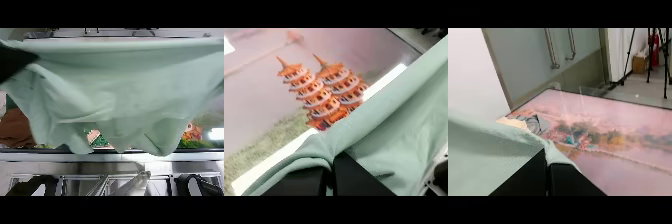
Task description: Fold the shirts.
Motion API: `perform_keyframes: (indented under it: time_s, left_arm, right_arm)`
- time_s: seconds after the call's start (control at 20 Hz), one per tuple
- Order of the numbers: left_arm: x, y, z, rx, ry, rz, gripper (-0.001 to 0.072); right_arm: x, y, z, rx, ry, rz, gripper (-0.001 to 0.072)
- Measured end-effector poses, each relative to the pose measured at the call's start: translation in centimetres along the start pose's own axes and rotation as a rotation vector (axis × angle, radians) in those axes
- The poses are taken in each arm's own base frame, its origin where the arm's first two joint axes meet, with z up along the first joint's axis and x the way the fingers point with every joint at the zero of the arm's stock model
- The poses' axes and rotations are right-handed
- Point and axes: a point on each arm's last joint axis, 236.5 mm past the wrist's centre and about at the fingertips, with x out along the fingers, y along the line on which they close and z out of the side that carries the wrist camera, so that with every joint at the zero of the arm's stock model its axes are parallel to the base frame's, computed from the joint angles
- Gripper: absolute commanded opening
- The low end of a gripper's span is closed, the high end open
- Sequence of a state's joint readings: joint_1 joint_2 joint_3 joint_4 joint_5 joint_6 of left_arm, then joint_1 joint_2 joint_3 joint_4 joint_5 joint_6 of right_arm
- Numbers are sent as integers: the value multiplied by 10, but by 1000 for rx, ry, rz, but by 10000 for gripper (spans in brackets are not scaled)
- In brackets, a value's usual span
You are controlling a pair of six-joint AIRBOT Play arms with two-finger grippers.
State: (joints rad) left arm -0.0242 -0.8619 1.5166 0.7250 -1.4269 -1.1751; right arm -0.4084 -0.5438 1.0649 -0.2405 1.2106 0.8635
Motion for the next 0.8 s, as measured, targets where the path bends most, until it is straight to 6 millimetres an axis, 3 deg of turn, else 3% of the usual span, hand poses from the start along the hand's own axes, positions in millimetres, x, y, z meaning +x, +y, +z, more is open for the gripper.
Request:
perform_keyframes:
  time_s: [0.15,0.2,0.25,0.3,0.4,0.5,0.65,0.8]
  left_arm:
    - [70,51,-50,-142,182,-59,33]
    - [94,68,-68,-186,239,-78,222]
    - [117,88,-87,-230,298,-87,494]
    - [140,110,-108,-280,357,-98,720]
    - [176,149,-137,-372,439,-118,716]
    - [196,188,-159,-470,504,-132,715]
    - [191,225,-191,-655,619,-172,713]
    - [170,236,-225,-811,700,-192,712]
  right_arm:
    - [27,-60,-54,171,98,-28,20]
    - [39,-84,-78,233,134,-44,45]
    - [51,-108,-102,282,171,-66,244]
    - [63,-133,-126,329,205,-94,438]
    - [82,-173,-168,402,270,-135,447]
    - [91,-205,-191,447,304,-171,447]
    - [79,-226,-207,480,362,-193,445]
    - [46,-232,-243,547,513,-255,444]
